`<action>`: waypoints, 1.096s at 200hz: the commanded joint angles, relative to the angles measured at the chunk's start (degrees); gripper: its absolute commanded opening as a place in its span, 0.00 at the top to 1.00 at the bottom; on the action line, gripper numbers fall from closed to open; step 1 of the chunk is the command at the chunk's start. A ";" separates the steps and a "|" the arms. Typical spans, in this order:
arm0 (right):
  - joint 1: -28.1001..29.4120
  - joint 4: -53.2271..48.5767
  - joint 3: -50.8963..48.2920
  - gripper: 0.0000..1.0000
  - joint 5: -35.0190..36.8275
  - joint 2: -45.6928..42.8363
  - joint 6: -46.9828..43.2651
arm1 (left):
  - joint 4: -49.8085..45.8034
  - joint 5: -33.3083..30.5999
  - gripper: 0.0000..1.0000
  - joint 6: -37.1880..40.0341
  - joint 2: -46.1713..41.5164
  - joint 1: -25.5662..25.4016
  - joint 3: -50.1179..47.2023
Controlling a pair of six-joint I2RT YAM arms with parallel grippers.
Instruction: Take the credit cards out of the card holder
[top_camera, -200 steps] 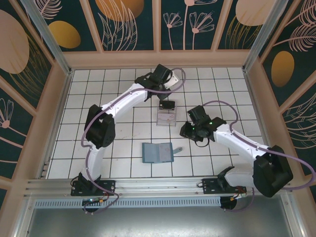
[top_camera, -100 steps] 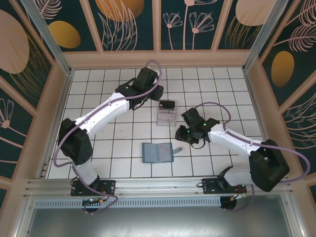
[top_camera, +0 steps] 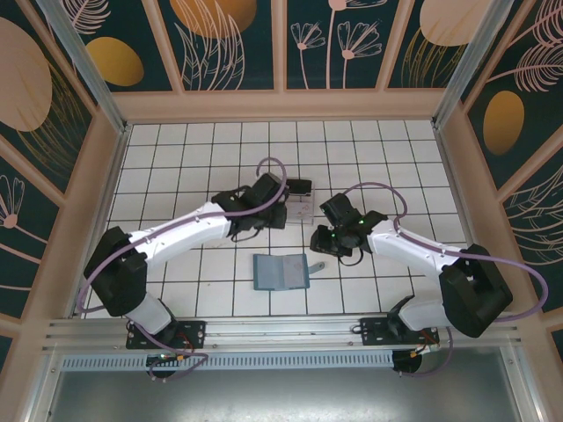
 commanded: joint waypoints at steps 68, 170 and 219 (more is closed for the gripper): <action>0.30 0.95 -2.36 0.67 2.14 -1.69 -0.69 | -4.81 -3.79 0.71 -17.73 5.93 -10.66 -2.32; -3.43 -2.09 -3.63 0.67 6.38 -10.38 -0.02 | -7.50 -2.48 0.67 -22.49 15.66 -15.32 2.22; -4.15 -2.32 -4.43 0.67 6.00 -12.18 -0.38 | -10.13 -2.57 0.64 -22.54 18.56 -16.33 5.24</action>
